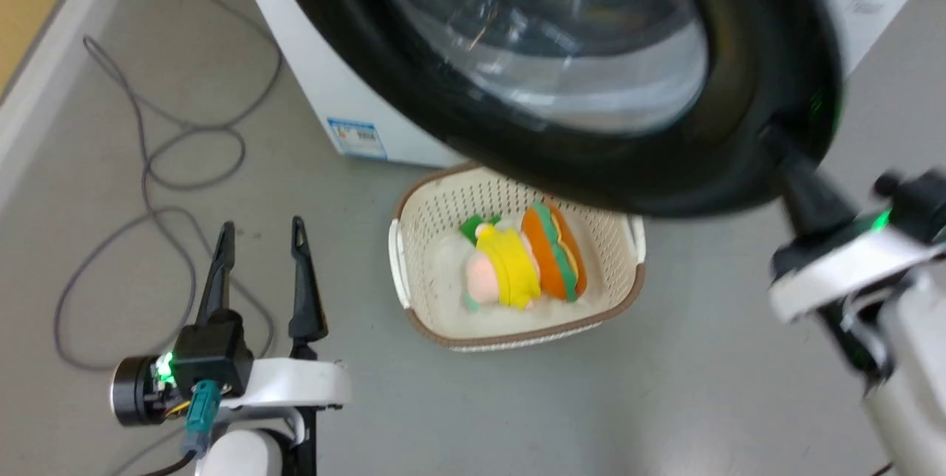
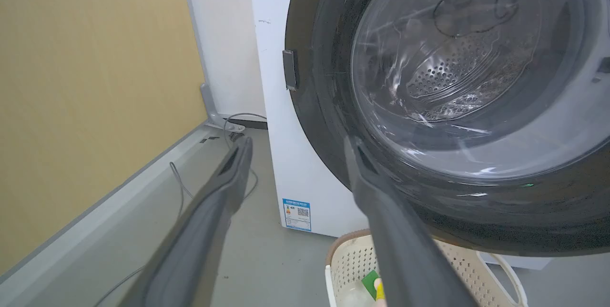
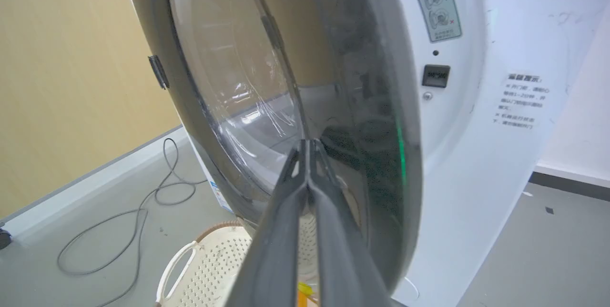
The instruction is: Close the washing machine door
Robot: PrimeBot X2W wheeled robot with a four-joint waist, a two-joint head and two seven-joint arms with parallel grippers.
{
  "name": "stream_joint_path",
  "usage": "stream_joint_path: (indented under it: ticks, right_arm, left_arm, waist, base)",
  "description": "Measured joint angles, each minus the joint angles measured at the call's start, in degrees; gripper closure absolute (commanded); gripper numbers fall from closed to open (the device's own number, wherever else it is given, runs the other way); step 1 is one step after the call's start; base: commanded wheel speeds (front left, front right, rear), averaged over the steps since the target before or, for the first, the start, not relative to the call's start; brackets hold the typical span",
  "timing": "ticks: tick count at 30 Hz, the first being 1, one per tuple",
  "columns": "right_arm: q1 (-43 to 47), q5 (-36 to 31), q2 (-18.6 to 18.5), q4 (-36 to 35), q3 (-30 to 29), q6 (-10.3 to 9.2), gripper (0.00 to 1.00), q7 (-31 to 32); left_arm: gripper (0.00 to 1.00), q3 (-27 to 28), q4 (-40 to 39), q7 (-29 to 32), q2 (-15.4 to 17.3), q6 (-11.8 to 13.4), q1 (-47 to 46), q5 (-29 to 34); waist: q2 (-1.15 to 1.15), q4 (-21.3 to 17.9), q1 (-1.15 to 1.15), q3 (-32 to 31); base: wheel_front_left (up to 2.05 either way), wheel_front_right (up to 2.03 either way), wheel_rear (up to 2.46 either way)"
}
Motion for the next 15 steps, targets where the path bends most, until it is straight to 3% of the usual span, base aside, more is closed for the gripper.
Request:
stream_joint_path:
  ticks: [15]
  right_arm:
    - [-18.8, -0.6, -2.1, 15.4, -6.4, -0.02, 1.0, 0.0]
  left_arm:
    - [0.0, -3.4, 0.2, 0.0, -0.1, 1.4, -4.4, -2.9]
  waist:
    - [0.0, 3.4, 0.0, 7.7]
  base:
    - [0.0, 0.0, 0.0]
